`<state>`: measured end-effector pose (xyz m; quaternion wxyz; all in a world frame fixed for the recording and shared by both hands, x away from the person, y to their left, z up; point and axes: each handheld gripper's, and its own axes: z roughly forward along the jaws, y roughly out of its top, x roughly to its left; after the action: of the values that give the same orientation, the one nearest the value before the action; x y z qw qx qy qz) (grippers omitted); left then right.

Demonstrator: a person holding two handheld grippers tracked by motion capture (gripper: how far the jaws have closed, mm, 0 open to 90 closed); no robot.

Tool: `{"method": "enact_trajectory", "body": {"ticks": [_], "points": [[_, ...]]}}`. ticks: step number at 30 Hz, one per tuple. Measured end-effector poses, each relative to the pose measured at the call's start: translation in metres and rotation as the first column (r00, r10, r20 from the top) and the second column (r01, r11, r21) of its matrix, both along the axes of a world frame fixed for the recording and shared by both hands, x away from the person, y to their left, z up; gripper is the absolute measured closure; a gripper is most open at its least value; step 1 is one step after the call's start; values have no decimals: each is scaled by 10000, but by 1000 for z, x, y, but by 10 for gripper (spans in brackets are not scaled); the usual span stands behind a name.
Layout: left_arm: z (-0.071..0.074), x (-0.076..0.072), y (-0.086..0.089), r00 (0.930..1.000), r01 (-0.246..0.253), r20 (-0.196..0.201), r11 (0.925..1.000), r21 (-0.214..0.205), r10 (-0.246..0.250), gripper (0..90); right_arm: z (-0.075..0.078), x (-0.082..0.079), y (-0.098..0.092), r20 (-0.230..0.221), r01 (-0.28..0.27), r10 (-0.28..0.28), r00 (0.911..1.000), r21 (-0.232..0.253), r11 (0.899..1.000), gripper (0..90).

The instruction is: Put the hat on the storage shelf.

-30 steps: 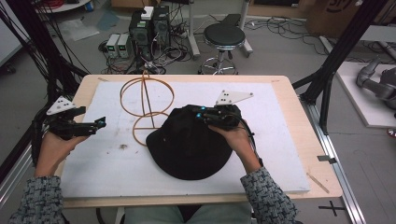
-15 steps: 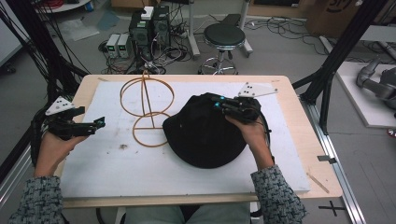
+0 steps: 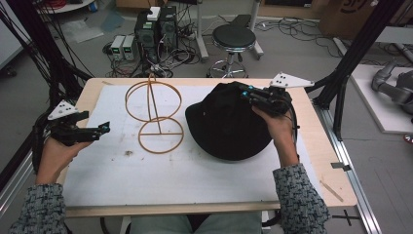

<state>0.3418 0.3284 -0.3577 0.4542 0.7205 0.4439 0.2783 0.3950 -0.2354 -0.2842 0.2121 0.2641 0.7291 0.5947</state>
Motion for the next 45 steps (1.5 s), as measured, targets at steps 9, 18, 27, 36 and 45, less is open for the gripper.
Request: {"method": "enact_trajectory", "body": {"ticks": [9, 18, 27, 36, 45], "points": [[-1, 0, 1, 10000, -23, -48, 10000, -31, 22, 103, 19, 1, -15, 264, 412, -420, 9988, 283, 9987, 888], [-1, 1, 1, 10000, -5, -77, 10000, 13, 5, 103, 49, 4, -29, 645, 871, -892, 9939, 352, 9956, 888], [-2, 2, 3, 9999, -61, -94, 10000, -17, 61, 103, 71, 9, -26, 981, 870, -932, 9908, 654, 9941, 888], [0, 2, 5, 9999, -101, -61, 9999, -36, 101, 103, 93, 12, -9, 1255, 626, -722, 9895, 787, 9949, 888], [0, 1, 6, 9999, -106, -56, 9999, -68, 106, 103, 110, 17, 12, 1432, 206, -340, 9891, 937, 9954, 888]]}}
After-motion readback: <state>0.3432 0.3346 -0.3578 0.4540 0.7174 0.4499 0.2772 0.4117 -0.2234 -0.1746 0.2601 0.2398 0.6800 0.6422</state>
